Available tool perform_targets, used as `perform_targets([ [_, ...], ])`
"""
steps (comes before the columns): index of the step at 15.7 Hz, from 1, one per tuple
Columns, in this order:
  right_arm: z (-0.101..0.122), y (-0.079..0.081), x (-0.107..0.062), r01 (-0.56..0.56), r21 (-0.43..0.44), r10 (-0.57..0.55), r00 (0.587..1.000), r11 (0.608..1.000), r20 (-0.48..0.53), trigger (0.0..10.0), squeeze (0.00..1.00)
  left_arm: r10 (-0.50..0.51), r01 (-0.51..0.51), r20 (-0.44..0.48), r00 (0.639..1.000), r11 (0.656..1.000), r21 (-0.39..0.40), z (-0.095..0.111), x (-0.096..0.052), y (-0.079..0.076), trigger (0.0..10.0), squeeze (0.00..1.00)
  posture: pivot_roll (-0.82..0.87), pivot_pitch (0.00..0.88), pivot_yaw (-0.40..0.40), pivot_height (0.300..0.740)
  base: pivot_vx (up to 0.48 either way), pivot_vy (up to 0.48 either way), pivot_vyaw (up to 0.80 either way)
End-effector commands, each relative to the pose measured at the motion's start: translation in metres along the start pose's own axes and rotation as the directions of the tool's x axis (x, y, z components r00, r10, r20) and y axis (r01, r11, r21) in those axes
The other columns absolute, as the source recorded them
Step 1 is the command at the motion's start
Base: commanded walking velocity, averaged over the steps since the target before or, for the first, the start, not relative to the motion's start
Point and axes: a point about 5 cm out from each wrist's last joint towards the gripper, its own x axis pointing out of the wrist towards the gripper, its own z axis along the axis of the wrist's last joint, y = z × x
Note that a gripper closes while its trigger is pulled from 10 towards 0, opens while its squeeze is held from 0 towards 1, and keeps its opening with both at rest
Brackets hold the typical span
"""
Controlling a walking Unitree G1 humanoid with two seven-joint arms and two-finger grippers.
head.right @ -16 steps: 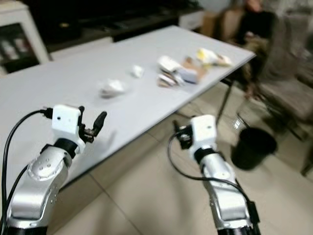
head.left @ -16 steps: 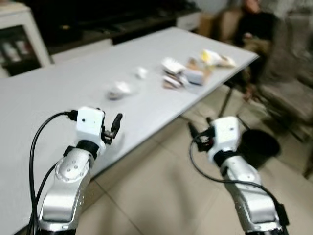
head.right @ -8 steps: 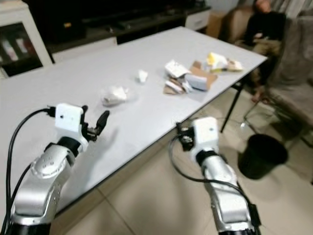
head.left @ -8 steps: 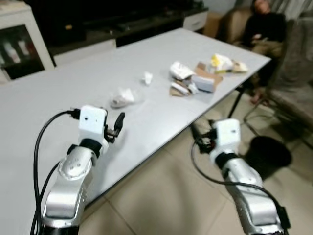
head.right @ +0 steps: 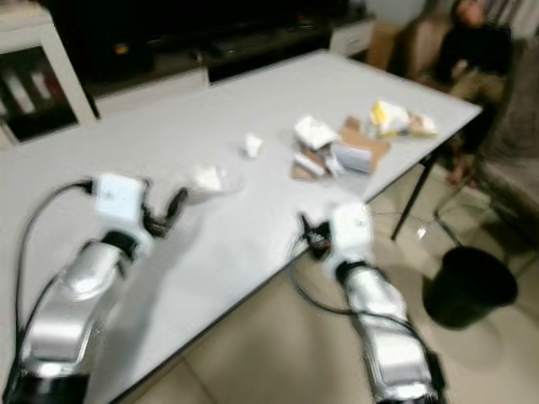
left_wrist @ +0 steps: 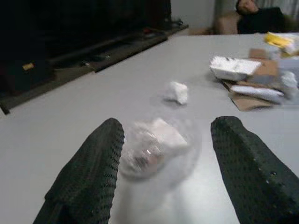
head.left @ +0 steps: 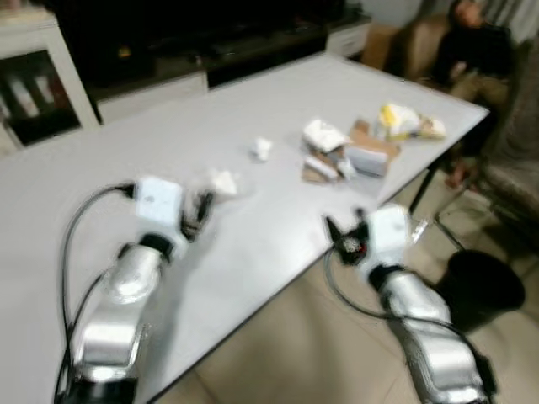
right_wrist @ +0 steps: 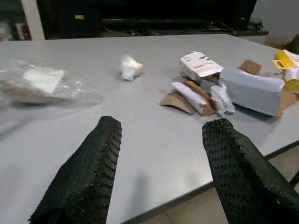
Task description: Picking trash to rubbish bin
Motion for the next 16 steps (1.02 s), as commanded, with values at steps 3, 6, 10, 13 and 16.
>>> perform_targets([
  [3,0.005,0.006,-0.001,-0.025,-0.002,0.025,1.0,1.0,0.017,10.0,0.0,-0.004,0.004,-0.001,1.0,1.0,0.01,0.0,0.005,0.006,10.0,0.0,-0.01,0.0,-0.006,0.74,0.393,0.0,0.0],
  [6,0.006,0.002,-0.003,-0.01,-0.004,0.01,1.0,1.0,0.015,10.0,0.0,-0.038,0.038,0.01,0.999,0.999,0.007,0.001,0.015,0.001,10.0,0.0,-0.02,0.0,-0.002,0.74,0.39,0.0,0.0],
  [10,0.004,0.003,-0.004,-0.007,-0.002,0.007,1.0,1.0,0.007,10.0,0.0,-0.066,0.066,0.009,0.998,0.997,-0.045,-0.001,0.022,-0.002,10.0,0.0,-0.02,0.0,0.003,0.74,0.382,0.0,0.0],
  [13,0.005,0.006,-0.005,-0.003,0.003,0.003,1.0,1.0,0.01,10.0,0.0,-0.083,0.085,0.018,0.996,0.991,-0.099,-0.004,0.027,-0.001,10.0,1.0,-0.03,0.0,0.009,0.74,0.0,0.0,0.0],
  [16,0.004,0.009,-0.006,-0.013,0.001,0.013,1.0,1.0,0.007,10.0,0.0,-0.132,0.128,-0.032,0.991,0.987,-0.097,-0.012,0.038,-0.002,10.0,1.0,-0.04,0.0,0.018,0.74,0.0,0.0,0.0],
])
